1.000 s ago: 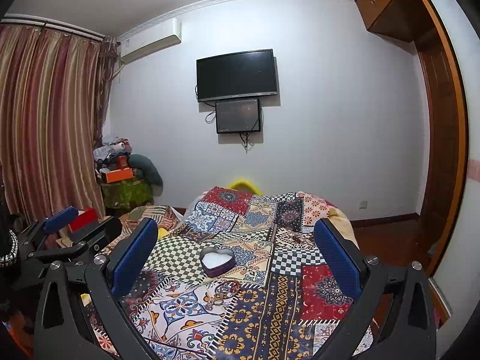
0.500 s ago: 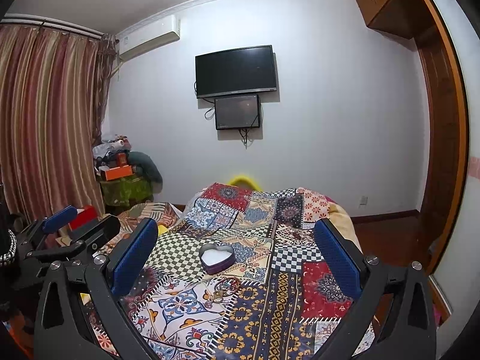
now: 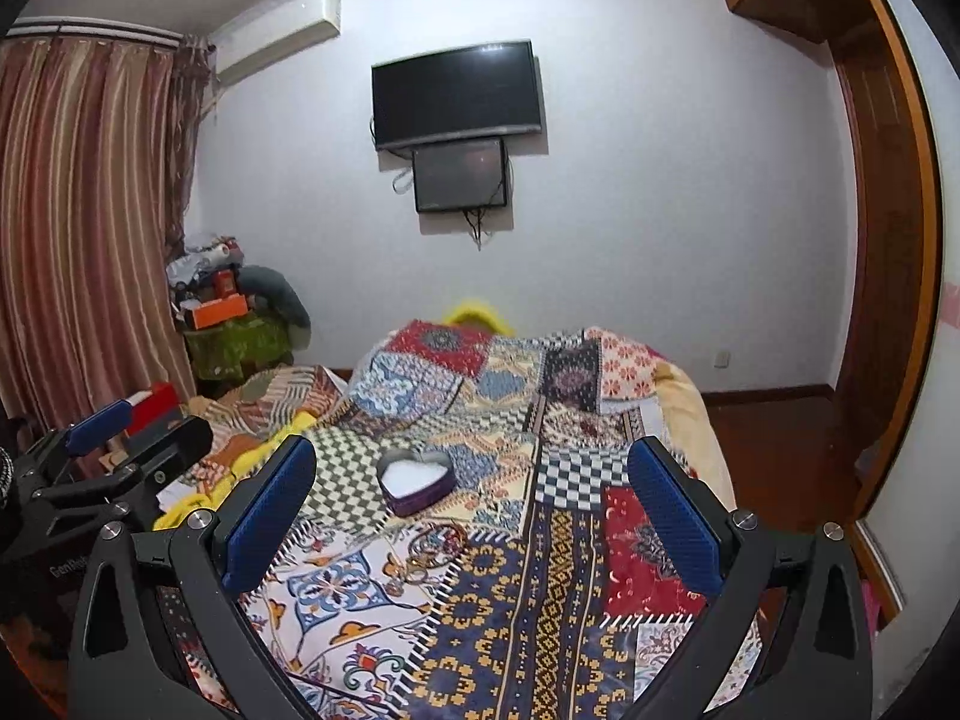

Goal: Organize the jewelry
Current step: 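Lower the left gripper onto a small pendant in the jewelry pile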

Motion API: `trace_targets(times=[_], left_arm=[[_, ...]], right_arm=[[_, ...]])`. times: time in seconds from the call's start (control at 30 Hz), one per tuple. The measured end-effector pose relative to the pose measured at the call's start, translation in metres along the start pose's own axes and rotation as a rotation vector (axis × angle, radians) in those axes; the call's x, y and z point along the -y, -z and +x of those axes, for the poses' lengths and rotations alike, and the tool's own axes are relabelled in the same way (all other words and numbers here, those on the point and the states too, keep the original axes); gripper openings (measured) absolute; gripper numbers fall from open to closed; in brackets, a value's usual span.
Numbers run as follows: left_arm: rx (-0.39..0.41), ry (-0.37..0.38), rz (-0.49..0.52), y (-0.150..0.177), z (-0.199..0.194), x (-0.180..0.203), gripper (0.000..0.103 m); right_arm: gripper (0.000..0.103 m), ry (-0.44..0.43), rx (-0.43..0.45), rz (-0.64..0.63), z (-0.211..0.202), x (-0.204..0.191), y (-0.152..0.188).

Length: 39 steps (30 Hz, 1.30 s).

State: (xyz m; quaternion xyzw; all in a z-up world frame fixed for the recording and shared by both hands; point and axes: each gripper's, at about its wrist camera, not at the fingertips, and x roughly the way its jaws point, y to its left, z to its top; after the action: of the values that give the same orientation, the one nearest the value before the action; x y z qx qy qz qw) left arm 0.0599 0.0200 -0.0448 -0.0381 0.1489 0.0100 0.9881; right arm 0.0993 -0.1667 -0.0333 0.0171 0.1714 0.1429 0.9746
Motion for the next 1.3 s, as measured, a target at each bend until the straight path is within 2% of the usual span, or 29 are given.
trace_targets(times=[0.43,0.6,0.7,0.83,1.07,1.13,1.2,1.27,1.3], left_arm=[[-0.174,-0.045,0.012,0.029,0.075,-0.014,0.102],[-0.272,-0.058,0.030,0.049,0.102,-0.019,0.091],[-0.341,-0.039,0.028,0.063,0.119,-0.021,0.085],[-0.401,-0.010,0.034,0.078,0.133,-0.020,0.080],[-0.485,0.052,0.018,0.096,0.141,-0.026,0.057],[-0.496,0.067,0.015,0.098,0.140,-0.027,0.053],[-0.502,0.080,0.009,0.100,0.138,-0.029,0.049],[-0.511,0.103,-0.004,0.101,0.136,-0.031,0.040],[-0.515,0.112,-0.008,0.102,0.136,-0.032,0.038]], right_arm=[[0.103,0.022,-0.218,0.027,0.069,0.022,0.030],[0.103,0.006,-0.289,0.024,0.090,0.027,0.046],[0.102,-0.005,-0.316,0.017,0.099,0.028,0.052],[0.092,-0.041,-0.361,0.006,0.112,0.025,0.060],[0.068,-0.167,-0.438,0.003,0.129,0.010,0.069],[0.061,-0.207,-0.459,-0.010,0.132,-0.001,0.072],[0.058,-0.234,-0.475,-0.021,0.133,-0.008,0.075],[0.054,-0.260,-0.493,-0.032,0.135,-0.017,0.078],[0.048,-0.270,-0.505,-0.037,0.135,-0.021,0.080]])
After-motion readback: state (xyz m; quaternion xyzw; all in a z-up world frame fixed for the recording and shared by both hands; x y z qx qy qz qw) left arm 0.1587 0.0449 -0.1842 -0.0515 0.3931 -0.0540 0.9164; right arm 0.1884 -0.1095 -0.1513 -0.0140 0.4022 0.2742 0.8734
